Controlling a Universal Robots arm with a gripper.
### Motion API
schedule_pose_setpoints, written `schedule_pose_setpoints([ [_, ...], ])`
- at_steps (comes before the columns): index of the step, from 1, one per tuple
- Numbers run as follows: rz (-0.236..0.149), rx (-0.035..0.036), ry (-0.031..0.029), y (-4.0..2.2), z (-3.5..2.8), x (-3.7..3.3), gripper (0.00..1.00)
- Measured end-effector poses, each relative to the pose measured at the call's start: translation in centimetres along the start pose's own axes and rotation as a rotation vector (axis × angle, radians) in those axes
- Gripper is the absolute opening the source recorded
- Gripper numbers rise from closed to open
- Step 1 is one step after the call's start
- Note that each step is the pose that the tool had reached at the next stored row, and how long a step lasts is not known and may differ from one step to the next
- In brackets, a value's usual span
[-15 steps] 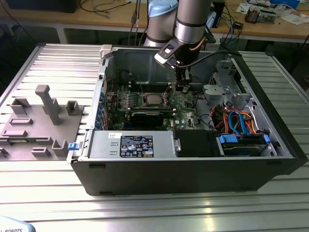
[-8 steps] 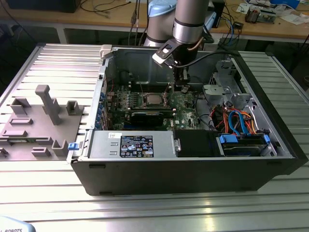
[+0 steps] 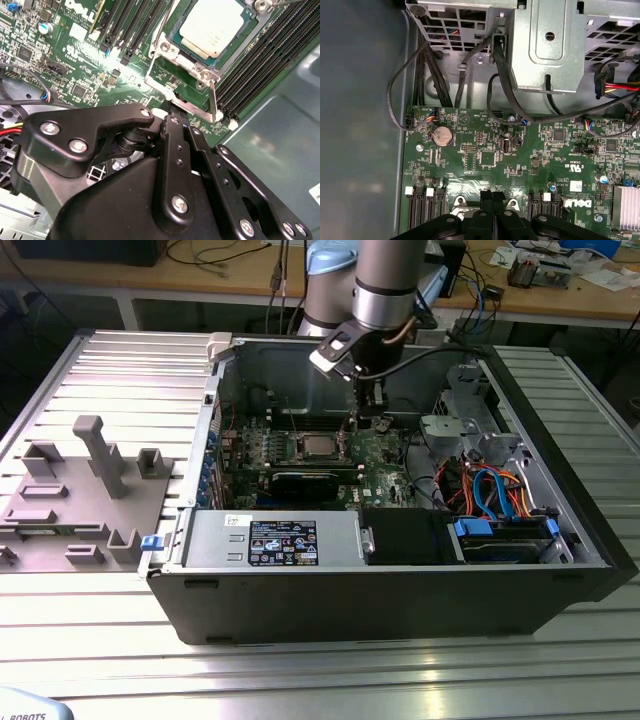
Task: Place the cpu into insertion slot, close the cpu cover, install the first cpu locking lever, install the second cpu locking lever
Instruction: 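Close the cpu cover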
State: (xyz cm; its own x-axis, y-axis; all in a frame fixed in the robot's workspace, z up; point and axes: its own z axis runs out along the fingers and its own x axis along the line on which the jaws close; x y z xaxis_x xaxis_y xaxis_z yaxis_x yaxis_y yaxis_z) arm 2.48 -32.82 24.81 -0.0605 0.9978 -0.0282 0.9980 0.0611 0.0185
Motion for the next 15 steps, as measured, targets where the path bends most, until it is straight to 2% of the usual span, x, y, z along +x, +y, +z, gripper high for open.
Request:
schedule_pose_setpoints([
  [15, 0.000, -0.0001, 0.0000, -1.32, -0.02, 0.08, 0.11],
])
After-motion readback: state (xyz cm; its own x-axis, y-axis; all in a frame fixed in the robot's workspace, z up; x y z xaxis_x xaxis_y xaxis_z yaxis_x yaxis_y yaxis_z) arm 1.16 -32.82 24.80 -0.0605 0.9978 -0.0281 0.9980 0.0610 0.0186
